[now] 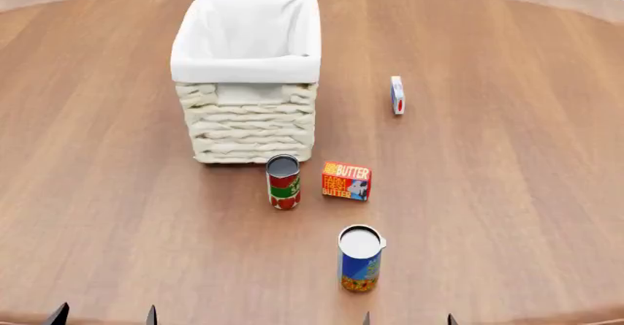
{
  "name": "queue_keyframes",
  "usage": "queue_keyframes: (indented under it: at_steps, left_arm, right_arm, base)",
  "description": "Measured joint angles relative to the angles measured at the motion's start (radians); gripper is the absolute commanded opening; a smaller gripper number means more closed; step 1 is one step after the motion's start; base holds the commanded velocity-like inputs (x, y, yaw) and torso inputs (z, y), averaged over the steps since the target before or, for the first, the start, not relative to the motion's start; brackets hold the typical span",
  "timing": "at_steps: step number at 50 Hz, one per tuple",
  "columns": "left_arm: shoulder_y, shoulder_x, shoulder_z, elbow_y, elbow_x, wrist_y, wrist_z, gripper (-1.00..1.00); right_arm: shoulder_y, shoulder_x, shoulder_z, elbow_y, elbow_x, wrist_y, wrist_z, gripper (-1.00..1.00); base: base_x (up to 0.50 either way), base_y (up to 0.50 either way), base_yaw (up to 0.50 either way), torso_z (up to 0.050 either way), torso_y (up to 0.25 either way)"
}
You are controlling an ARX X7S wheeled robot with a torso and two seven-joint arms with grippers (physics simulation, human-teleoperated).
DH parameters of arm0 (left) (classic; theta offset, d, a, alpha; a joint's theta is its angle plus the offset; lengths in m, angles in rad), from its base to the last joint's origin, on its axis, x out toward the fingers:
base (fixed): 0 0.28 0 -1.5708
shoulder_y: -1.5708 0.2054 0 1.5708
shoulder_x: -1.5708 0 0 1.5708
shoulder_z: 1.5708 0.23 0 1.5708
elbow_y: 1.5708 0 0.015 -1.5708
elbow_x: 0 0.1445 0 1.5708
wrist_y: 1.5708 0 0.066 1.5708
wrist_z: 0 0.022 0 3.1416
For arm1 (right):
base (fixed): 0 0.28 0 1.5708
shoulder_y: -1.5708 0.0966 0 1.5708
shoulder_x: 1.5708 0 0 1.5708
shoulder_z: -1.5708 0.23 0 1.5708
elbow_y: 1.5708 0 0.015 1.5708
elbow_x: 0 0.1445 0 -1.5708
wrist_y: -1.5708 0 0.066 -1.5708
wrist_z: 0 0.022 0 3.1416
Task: Pick up the alphabet soup and put it in the basket.
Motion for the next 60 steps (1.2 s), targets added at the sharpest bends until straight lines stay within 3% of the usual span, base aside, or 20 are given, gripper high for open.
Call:
queue_keyframes:
  at_steps: [7, 36, 43, 60]
  left_arm:
    - [0.019, -0.012, 0.013, 0.072, -0.003, -0.005, -0.007, 1.0]
    - [0.294, -0.086, 0.015, 0.828, -0.084, -0.123, -0.123, 1.0]
    - [0.326, -0.1, 0.024, 0.898, -0.084, -0.119, -0.139, 1.0]
    - [0.341, -0.128, 0.046, 0.938, -0.08, -0.12, -0.17, 1.0]
  right_arm:
    - [-0.005, 0.011, -0.014, -0.069, -0.005, 0.023, 0.008, 1.0]
    - [-0.086, 0.087, -0.1, -0.853, -0.031, 0.349, 0.065, 1.0]
    - [-0.093, 0.098, -0.105, -0.931, -0.014, 0.376, 0.072, 1.0]
    - [-0.1, 0.12, -0.111, -0.981, 0.024, 0.388, 0.093, 1.0]
  base:
    - [0.0, 0.0, 0.0, 0.0, 0.0]
    - [0.0, 0.0, 0.0, 0.0, 0.0]
    - [0.07, 0.0, 0.0, 0.0, 0.0]
    - [0.49, 0.0, 0.0, 0.0, 0.0]
